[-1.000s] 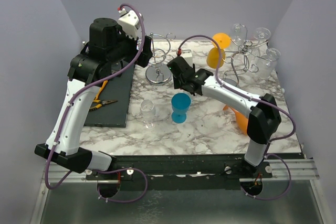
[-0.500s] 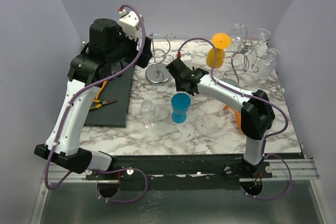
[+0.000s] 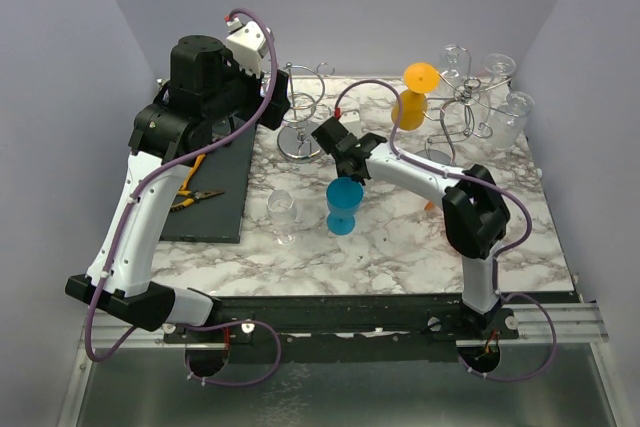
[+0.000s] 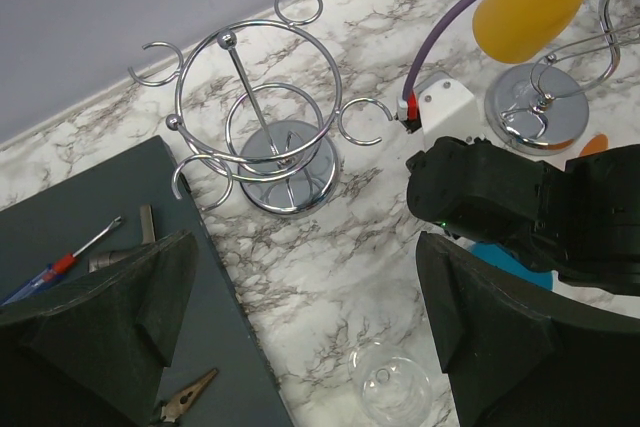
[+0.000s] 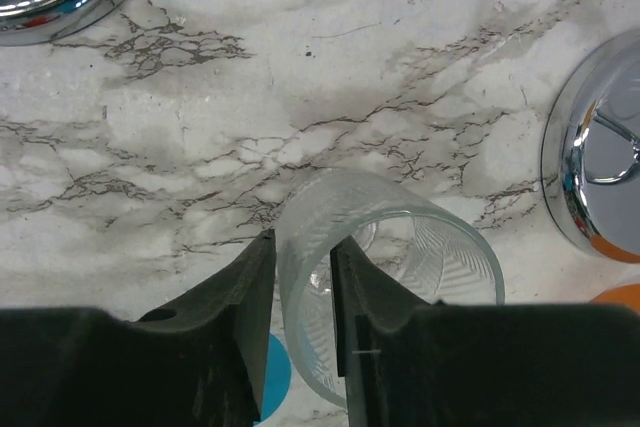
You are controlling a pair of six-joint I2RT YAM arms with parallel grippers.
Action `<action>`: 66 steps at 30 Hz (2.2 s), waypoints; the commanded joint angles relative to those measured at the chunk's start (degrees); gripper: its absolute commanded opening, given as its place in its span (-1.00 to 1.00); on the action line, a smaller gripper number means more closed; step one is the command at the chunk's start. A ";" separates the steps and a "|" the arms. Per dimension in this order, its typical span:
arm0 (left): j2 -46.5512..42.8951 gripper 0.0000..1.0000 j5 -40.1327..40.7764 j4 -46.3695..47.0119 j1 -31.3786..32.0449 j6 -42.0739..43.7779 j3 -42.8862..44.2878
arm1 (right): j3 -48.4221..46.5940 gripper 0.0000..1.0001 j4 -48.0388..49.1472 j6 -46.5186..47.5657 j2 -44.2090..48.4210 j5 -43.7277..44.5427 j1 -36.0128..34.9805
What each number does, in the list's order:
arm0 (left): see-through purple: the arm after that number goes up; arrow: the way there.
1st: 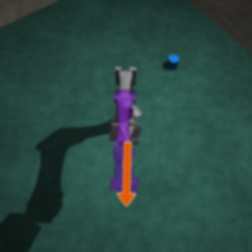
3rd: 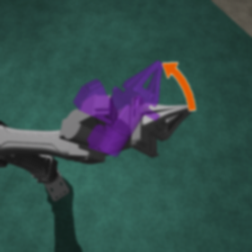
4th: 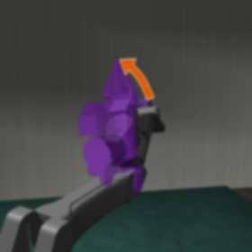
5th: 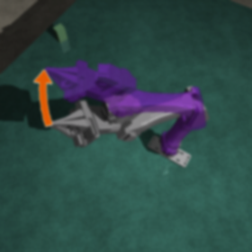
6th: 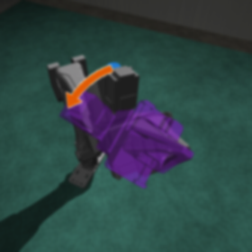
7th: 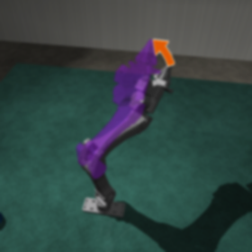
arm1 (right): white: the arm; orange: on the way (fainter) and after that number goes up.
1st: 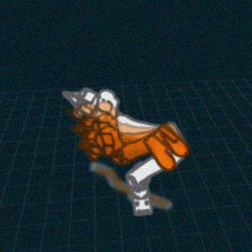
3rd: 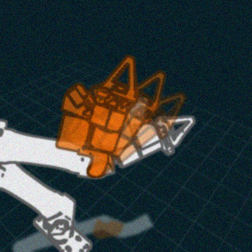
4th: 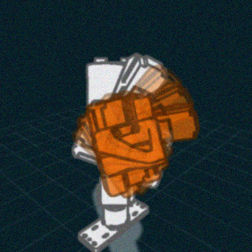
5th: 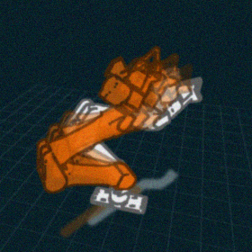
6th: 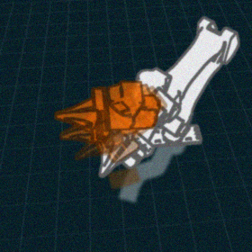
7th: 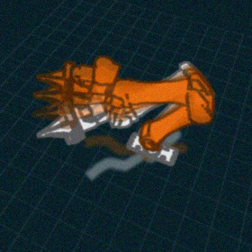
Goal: Place the wine glass upside down on the wine glass rack
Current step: Pick up the wine glass at the center of the board, then turn the wine glass upside down at the wine rack.
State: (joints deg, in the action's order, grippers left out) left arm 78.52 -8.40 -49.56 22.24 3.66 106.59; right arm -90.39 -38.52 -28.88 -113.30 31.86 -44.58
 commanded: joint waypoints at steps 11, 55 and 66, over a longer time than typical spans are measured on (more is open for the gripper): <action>-1.73 0.97 -3.14 -0.52 -0.27 -0.14 0.21 | -2.59 -0.99 2.60 3.27 14.23 0.91 0.21; 7.51 0.43 -18.33 2.01 11.05 -1.43 4.57 | 17.98 -0.99 37.98 -11.59 54.08 -28.26 -1.83; 7.74 -0.86 -18.44 0.82 11.04 3.03 4.75 | 20.73 -0.99 42.11 -10.57 55.45 -29.65 -1.83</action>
State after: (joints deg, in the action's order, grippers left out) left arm 86.15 -27.05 -48.80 33.32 2.31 110.02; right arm -70.06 -3.44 -38.87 -60.07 5.30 -46.06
